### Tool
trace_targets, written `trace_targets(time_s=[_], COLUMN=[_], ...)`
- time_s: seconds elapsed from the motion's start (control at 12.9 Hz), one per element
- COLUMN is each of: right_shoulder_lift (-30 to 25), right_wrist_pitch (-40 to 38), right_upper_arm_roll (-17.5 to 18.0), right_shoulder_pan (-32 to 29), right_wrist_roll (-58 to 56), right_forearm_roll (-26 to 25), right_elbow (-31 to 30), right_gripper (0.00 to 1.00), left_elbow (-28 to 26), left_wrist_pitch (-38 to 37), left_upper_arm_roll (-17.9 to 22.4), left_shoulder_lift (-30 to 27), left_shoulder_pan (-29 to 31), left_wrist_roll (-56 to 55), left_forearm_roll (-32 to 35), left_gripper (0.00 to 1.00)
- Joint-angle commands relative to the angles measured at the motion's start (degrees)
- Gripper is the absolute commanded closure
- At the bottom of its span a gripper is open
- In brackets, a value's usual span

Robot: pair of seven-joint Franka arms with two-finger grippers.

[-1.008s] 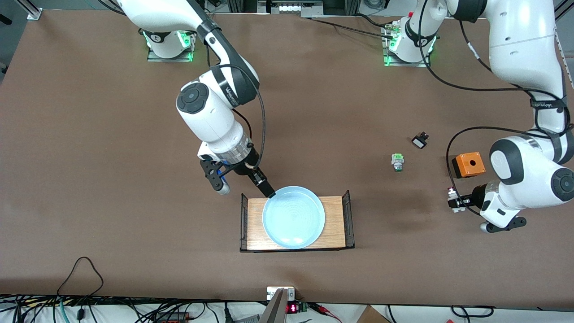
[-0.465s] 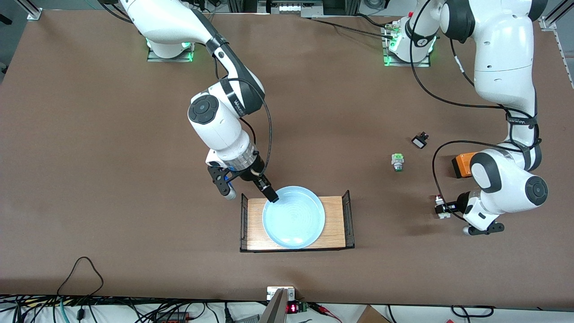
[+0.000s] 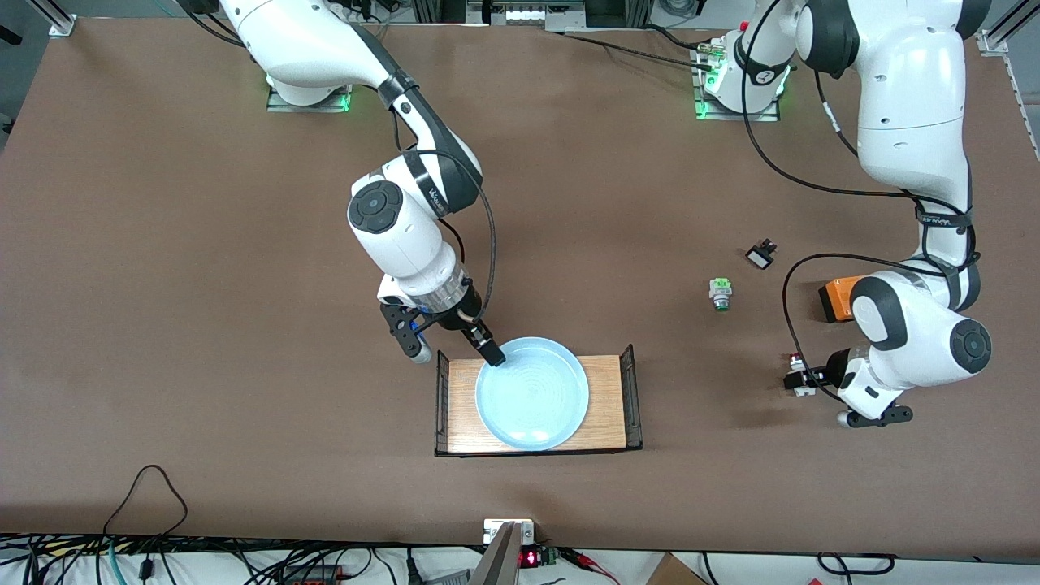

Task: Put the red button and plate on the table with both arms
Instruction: 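Lower the button beside the orange box while the right gripper reaches the plate, then grasp the plate rim with the right gripper while the left gripper withdraws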

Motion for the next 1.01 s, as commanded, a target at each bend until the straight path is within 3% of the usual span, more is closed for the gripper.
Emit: trace_targets(time_s=[0.0,0.47,0.93], right_shoulder_lift=[0.71,0.71,0.8], right_wrist_pitch=[0.12,0.56,1.0], right_upper_arm_roll=[-0.6,-0.6,-0.6], right_shoulder_pan=[0.55,0.72,0.64], right_wrist_roll=[0.61,0.96,0.96], right_forearm_roll=[0.8,0.89,0.89], right_elbow=[1.52,1.52,1.35], right_gripper=[0.32,0.34,0.43], left_elbow=[1.39,1.92,1.74], left_wrist_pitch=[-1.58,-9.83,-18.44], left_upper_arm_roll=[1.28,1.28,1.45], left_shoulder_lift=[-0.98,-10.99,-23.21], left_shoulder_pan=[-0.72,-2.13,-1.96], left_wrist_roll=[0.13,-9.79,-11.56], left_forearm_roll=[0.49,13.67,15.53], left_gripper=[0.0,0.0,0.0])
